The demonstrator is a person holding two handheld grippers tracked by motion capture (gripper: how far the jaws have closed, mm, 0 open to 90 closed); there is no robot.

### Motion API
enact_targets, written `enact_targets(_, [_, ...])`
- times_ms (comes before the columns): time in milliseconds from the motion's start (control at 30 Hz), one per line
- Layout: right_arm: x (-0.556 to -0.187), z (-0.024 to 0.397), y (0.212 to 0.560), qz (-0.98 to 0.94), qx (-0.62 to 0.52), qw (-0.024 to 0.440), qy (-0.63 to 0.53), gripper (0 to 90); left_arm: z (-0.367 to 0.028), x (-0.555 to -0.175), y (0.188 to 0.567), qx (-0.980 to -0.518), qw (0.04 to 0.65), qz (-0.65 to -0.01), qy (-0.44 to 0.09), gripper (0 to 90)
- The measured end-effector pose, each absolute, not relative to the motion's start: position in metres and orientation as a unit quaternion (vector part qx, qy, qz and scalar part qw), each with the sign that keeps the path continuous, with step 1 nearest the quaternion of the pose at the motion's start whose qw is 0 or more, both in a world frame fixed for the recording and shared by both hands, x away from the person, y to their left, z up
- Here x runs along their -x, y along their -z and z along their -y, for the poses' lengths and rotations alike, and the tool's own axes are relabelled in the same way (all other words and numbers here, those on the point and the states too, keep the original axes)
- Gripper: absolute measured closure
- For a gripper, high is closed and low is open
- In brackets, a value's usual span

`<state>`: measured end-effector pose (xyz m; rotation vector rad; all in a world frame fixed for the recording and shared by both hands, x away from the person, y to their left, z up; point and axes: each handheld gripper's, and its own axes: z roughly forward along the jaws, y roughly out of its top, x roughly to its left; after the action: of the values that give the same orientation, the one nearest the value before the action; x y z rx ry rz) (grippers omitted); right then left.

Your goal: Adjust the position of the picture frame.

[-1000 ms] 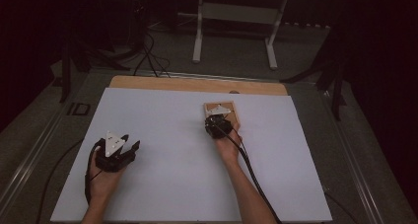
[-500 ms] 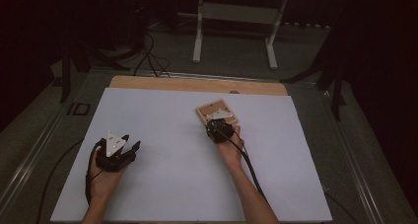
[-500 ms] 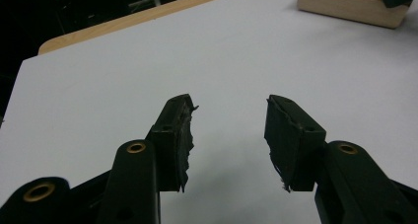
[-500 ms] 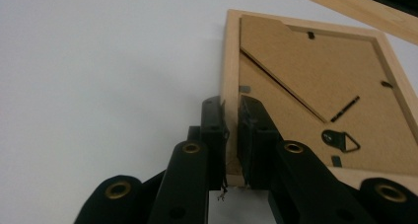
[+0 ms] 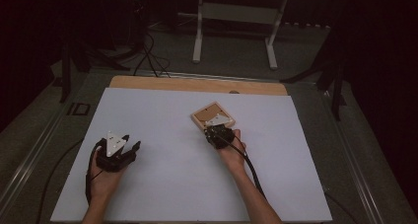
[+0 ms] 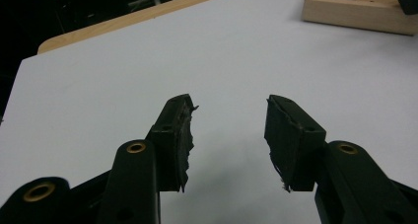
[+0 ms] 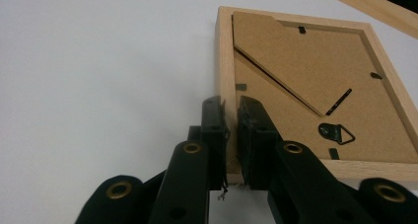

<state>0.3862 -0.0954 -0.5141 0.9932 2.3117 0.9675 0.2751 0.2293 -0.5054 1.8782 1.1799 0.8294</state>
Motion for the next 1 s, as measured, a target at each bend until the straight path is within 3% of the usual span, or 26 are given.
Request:
enact_targets(600, [-0.344,0.104,0.513,-0.871,-0.272,0.194,-0.36,82.0,-0.228,-0.275,0.506,-0.737,0.374,-0.46,-0.325,52.7])
enact_targets(1000, [-0.321,0.132,0.512,-0.882,-0.241,0.184,-0.362,81.0,-0.228,-0.275,0.506,-0.737,0.373,-0.46,-0.325,52.6])
